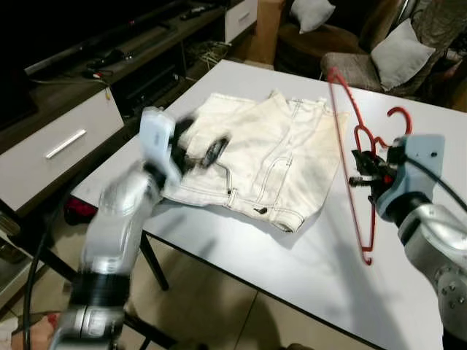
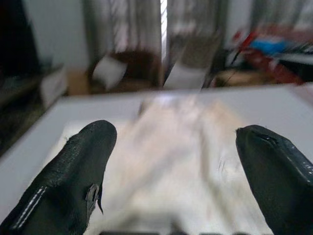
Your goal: Hang hanger
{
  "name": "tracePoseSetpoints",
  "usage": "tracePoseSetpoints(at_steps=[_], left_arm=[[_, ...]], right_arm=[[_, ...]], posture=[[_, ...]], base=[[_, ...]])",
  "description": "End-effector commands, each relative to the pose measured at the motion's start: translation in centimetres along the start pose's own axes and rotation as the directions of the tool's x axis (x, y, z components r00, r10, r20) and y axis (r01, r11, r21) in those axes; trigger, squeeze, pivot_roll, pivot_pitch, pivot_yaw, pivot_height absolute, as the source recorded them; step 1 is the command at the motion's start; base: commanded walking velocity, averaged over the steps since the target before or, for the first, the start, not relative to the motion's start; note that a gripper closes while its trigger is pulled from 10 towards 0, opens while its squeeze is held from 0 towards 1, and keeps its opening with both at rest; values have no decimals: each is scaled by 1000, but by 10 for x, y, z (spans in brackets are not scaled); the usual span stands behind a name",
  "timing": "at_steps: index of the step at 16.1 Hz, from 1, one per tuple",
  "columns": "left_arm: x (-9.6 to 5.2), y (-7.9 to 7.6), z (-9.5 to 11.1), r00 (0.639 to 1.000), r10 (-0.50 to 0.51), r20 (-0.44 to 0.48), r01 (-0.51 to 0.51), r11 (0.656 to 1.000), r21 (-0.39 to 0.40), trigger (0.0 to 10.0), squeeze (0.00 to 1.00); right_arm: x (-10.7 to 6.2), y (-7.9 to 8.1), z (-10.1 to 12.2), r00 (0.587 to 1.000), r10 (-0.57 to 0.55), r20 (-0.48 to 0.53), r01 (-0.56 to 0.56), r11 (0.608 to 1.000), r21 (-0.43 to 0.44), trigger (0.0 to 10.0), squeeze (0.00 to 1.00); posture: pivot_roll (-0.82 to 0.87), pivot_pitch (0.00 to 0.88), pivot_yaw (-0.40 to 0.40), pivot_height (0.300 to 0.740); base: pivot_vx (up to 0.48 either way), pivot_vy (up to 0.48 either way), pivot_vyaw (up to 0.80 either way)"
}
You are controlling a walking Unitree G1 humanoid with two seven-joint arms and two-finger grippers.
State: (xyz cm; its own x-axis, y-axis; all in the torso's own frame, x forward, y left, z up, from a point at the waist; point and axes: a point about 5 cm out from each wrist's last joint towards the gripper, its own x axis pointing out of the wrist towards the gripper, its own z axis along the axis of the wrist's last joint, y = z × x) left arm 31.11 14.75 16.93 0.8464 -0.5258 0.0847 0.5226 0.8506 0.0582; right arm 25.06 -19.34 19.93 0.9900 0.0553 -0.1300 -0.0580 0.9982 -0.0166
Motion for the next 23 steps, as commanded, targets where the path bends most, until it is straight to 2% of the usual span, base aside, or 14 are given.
tracePoseSetpoints(at_steps=[1, 2, 3, 4, 6, 9, 10, 14, 15, 17, 18, 21, 22, 23], left_arm=[[-3, -2, 6, 999, 32, 16, -33, 999, 41, 10000, 1000], [-9, -8, 1, 999, 43, 7, -43, 996, 82, 10000, 796], [-10, -9, 0, 999, 46, 5, -47, 997, 69, 10000, 776], [-11, -11, 1, 998, 63, 8, -63, 997, 40, 10000, 702], [-12, -16, 3, 997, 74, 7, -75, 996, 46, 10000, 655], [-12, -20, 0, 997, 82, -10, -81, 995, 51, 10000, 627], [-11, -21, -2, 996, 86, -16, -86, 995, 42, 10000, 616], [-11, -22, -2, 996, 91, -21, -90, 995, 39, 10000, 592], [-11, -22, -1, 996, 92, -20, -91, 995, 39, 10000, 584], [-11, -23, -2, 996, 92, -20, -91, 995, 42, 10000, 573], [-11, -23, -2, 995, 96, -19, -95, 995, 40, 10000, 569], [-11, -24, -2, 995, 96, -19, -96, 995, 43, 10000, 561], [-10, -24, -1, 995, 97, -18, -96, 994, 43, 10000, 561], [-10, -24, -1, 995, 97, -17, -96, 994, 44, 10000, 557]], right_arm=[[-2, -2, 3, 998, -45, 36, 45, 999, 10, 10000, 0], [-5, -8, 2, 991, -120, 60, 123, 991, -50, 10000, 0], [-6, -8, 1, 991, -123, 60, 126, 992, -33, 10000, 0], [-8, -7, 2, 988, -121, 94, 124, 992, -32, 10000, 0], [-12, -6, 1, 982, -143, 124, 149, 988, -41, 10000, 0], [-14, 2, -1, 977, -140, 164, 137, 990, 27, 10000, 0], [-14, 8, 2, 974, -131, 184, 139, 990, -30, 10000, 0], [-13, 17, -1, 979, -107, 175, 122, 989, -78, 10000, 0], [-11, 15, 0, 972, -120, 204, 148, 981, -127, 10000, 0], [-11, 17, -1, 974, -88, 207, 114, 986, -120, 10000, 0], [-11, 16, -1, 972, -111, 207, 144, 978, -148, 10000, 0], [-10, 15, 1, 962, -141, 234, 177, 974, -142, 10000, 0], [-8, 13, 3, 947, -181, 266, 226, 963, -148, 10000, 0], [-5, 17, 0, 964, -131, 232, 162, 979, -123, 10000, 0]], posture=[[-152, 0, 18, 740], [-151, 0, 16, 740], [-152, 0, 16, 740], [-155, 0, 16, 740], [-157, 0, 17, 740], [-168, 0, 24, 740], [-171, 0, 26, 740], [-173, 0, 21, 740], [-172, 0, 18, 740], [-171, 0, 15, 740], [-171, 0, 12, 740], [-172, 0, 12, 740], [-174, 0, 11, 740], [-174, 0, 11, 740]], base=[[0, 0, 0], [0, 0, 0], [0, 0, 0], [0, 0, -800], [0, 0, -800], [0, -259, -800], [0, -266, 0], [0, -267, -195], [0, -274, -781], [0, -270, -800], [0, -270, -800], [0, -270, -800], [0, -274, -800], [0, -270, -788]])
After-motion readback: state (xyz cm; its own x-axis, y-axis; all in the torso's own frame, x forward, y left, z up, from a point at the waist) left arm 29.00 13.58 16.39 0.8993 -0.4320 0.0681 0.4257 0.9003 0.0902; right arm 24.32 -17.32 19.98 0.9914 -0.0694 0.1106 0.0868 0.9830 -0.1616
